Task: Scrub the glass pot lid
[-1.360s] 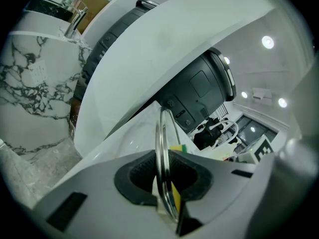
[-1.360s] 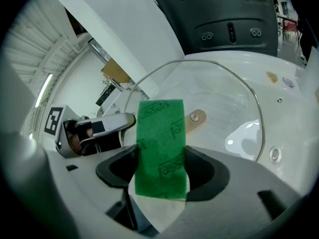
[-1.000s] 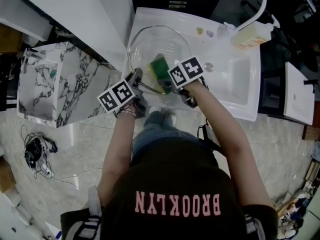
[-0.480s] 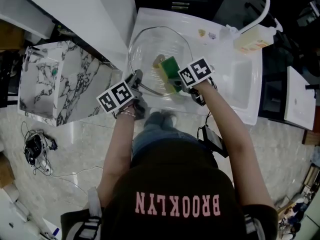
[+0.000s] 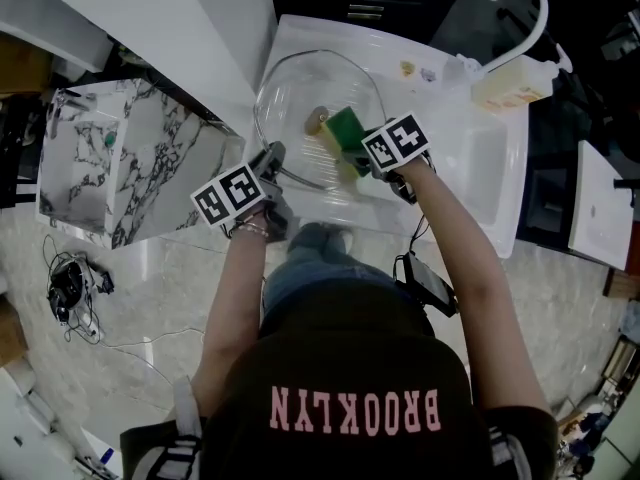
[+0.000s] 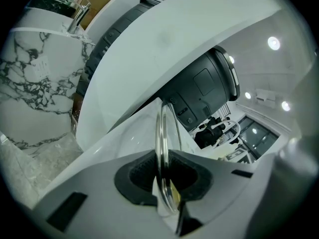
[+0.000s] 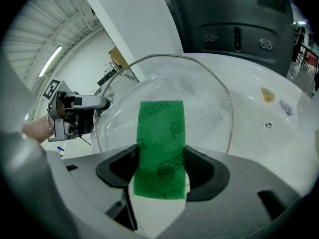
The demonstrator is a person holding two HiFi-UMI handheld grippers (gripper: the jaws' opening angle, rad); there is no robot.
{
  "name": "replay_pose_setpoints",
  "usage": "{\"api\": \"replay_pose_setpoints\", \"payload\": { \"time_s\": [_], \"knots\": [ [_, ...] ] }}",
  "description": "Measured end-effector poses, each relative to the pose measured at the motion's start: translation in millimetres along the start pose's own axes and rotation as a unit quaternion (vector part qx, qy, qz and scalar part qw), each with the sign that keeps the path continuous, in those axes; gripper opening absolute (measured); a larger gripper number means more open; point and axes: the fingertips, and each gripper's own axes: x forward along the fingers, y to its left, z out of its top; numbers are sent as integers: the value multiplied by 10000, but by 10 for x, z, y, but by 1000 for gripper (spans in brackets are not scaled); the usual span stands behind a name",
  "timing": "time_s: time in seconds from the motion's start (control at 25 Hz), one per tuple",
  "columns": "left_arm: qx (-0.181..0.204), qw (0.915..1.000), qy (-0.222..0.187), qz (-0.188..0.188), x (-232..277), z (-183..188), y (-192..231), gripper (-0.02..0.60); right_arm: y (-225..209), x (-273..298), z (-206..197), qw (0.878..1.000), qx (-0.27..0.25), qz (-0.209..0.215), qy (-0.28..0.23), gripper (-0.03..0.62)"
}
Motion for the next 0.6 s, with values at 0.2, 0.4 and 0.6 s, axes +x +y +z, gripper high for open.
{"api": "replay_pose_setpoints", "payload": {
  "time_s": [0.2,0.4,0.6],
  "knots": [
    [-78,9998,201,-54,5,-27,14,46,-157,-2,111,9992,-379,-152,-20,278],
    [-132,9993,346,-70,-4,-68,52,46,-406,-52,291,9976,-346,-451,-401,278],
    [-156,9992,363,-62,13,-74,56,46,-677,-181,463,9899,30,-1019,-985,278]
  ]
}}
